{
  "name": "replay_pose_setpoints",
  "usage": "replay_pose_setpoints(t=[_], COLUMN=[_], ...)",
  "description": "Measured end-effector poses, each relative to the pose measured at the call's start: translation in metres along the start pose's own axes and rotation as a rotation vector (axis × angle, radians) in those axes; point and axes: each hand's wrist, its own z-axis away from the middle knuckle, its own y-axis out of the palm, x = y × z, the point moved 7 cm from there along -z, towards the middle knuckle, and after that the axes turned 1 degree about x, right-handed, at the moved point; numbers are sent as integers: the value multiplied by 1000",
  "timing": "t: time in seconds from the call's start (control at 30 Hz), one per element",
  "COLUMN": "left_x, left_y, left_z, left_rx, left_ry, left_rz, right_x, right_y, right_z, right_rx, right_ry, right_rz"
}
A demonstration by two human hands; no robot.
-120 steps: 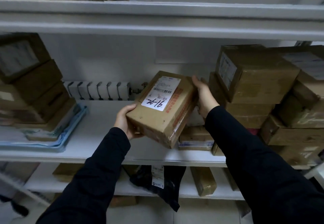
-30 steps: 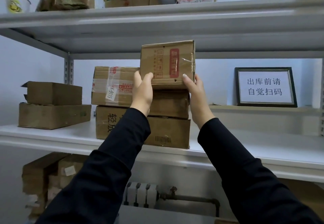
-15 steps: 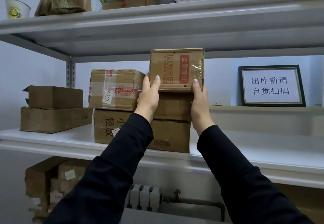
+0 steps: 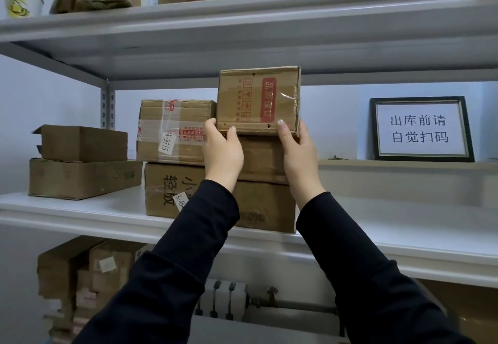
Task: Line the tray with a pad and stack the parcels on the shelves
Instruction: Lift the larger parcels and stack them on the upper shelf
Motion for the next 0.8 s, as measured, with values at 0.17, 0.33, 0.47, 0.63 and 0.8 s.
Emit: replay_pose_setpoints(t=[0.17,0.33,0.47,0.63,0.8], left_x=[32,80,81,83,79], left_y=[-10,-7,-4,-9,-8], left_z=[29,64,68,58,62], left_rx=[-97,-104,-65,-24,27], left_ry=[-12,-162,-215,-298,-305], left_rz=[43,33,-4,23,-81], right_x=[1,-35,-38,-40,-33], right_y=[-9,-8,-6,-7,-4], right_z=[9,20,26,29,36], right_rx=[-18,16,-3,-1,1], right_ry=[45,186,196,199,172], right_rz=[-100,-205,-185,-140,-132])
